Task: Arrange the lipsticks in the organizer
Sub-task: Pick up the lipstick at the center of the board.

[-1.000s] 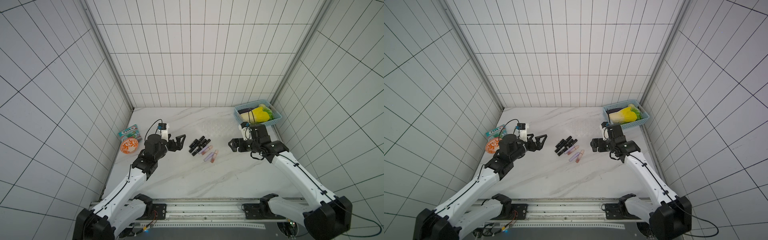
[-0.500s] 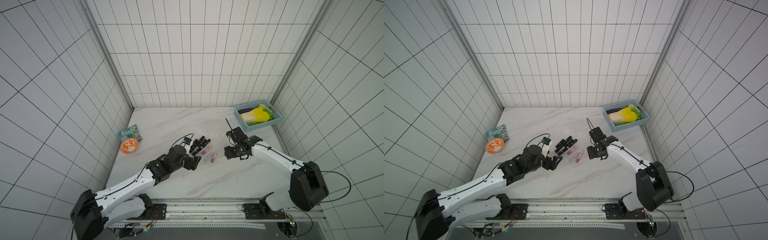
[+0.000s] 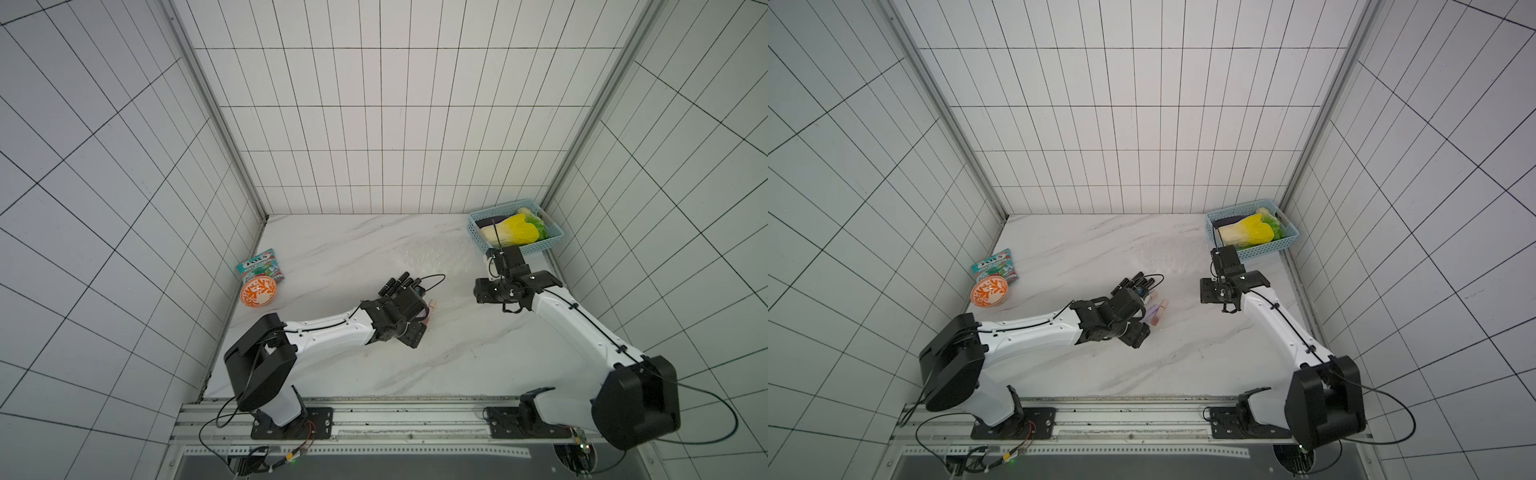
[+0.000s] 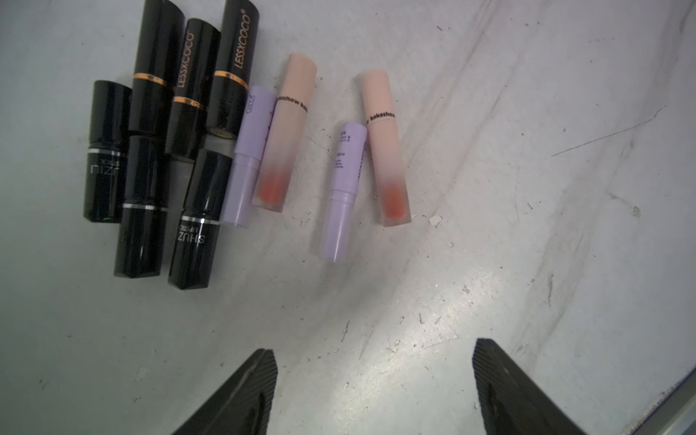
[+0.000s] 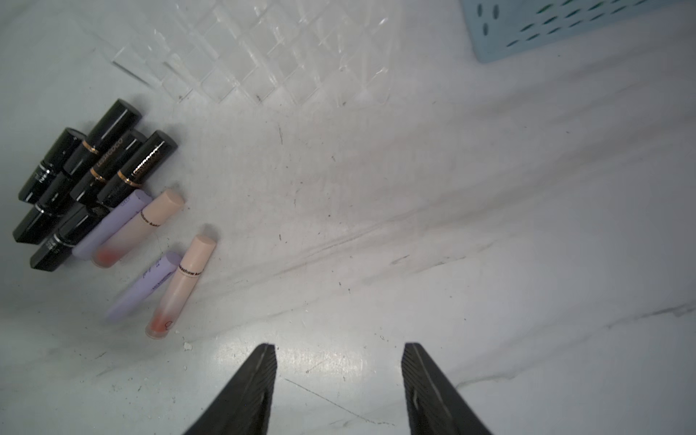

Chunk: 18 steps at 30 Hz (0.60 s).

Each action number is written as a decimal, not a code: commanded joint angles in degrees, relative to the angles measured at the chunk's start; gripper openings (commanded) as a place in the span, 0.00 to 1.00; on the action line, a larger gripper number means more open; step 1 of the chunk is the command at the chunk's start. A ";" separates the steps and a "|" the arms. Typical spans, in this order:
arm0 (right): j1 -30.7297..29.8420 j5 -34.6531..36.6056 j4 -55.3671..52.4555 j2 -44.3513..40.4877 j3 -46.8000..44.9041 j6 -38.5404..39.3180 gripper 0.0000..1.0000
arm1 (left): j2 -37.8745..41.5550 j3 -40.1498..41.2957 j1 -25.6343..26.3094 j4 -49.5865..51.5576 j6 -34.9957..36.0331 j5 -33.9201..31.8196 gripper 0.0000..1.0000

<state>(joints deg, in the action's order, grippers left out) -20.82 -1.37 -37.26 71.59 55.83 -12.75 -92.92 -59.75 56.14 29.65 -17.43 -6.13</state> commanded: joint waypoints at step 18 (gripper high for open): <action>4.38 -2.59 5.09 -11.37 -8.88 -3.90 0.49 | -19.11 -17.03 0.20 2.36 1.18 2.93 0.55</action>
<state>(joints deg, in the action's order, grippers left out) -17.06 -2.94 -33.54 61.52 47.92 -15.77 -110.50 -74.72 56.25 32.01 -16.53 -3.46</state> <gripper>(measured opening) 0.491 0.553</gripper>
